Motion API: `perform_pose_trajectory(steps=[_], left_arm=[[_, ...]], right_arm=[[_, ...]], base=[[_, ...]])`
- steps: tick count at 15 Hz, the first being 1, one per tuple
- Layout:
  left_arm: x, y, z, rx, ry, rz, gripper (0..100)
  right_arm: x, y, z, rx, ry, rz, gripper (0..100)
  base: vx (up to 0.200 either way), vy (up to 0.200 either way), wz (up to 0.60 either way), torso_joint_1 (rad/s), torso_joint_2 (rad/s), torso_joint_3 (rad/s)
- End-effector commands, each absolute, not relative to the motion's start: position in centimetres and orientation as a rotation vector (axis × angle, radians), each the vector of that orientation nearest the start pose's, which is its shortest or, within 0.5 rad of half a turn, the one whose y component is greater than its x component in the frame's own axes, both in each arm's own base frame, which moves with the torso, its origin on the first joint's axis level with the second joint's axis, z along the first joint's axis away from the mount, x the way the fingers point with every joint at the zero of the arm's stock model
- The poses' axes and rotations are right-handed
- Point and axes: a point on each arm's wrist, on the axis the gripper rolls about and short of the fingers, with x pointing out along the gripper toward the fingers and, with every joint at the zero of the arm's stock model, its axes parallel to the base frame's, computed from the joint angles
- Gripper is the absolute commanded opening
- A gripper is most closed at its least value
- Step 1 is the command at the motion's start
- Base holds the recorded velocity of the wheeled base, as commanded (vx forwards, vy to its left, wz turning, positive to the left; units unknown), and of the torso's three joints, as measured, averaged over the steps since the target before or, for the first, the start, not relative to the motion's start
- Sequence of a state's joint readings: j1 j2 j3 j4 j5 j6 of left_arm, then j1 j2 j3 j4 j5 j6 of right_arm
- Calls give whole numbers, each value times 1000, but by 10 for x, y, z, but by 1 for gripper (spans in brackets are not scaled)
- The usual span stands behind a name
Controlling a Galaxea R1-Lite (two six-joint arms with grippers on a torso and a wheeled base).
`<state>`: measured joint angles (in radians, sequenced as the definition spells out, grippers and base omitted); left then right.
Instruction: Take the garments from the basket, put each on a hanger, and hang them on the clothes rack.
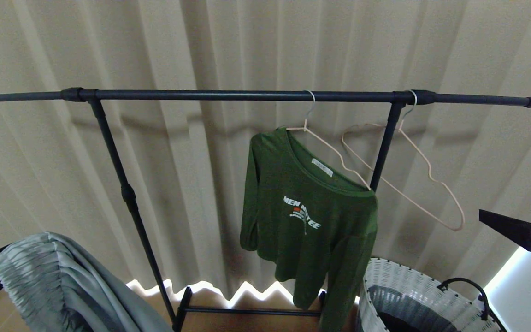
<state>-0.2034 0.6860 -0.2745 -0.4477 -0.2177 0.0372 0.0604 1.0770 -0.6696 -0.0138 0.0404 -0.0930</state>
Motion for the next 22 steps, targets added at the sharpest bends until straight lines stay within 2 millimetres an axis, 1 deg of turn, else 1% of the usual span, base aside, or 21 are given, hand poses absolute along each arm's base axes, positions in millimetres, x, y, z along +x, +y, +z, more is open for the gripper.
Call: perform_pose_trajectory(steps=[1, 2, 9, 12, 13, 14, 16, 20, 22], left_arm=[[58, -17, 192, 36, -40, -421, 0], [58, -17, 192, 36, -39, -421, 0], [58, -17, 191, 38, -37, -421, 0], [57, -17, 188, 45, -33, -421, 0], [56, -16, 187, 53, -36, -421, 0], [55, -16, 185, 58, -32, -421, 0], [51, -16, 185, 80, -57, -420, 0], [46, -14, 186, 82, -85, -419, 0], [46, -14, 186, 82, -85, -419, 0]], right_arm=[[155, 11, 224, -97, 415, 121, 100], [157, 11, 224, -97, 419, 121, 100], [162, 11, 221, -112, 437, 127, 100], [170, 12, 219, -114, 459, 126, 100], [180, 12, 220, -123, 472, 131, 100], [184, 12, 220, -123, 478, 130, 100], [198, 13, 216, -122, 514, 132, 100], [229, 16, 199, -122, 596, 142, 100], [237, 16, 196, -120, 615, 143, 100]], base=[[0, 0, 0, 0, 0, 0], [0, 0, 0, 0, 0, 0], [200, 0, 0, 4, 1, 2], [0, 0, 0, 0, 0, 0], [0, 0, 0, 0, 0, 0], [0, 0, 0, 0, 0, 0], [0, 0, 0, 0, 0, 0], [0, 0, 0, 0, 0, 0], [0, 0, 0, 0, 0, 0]])
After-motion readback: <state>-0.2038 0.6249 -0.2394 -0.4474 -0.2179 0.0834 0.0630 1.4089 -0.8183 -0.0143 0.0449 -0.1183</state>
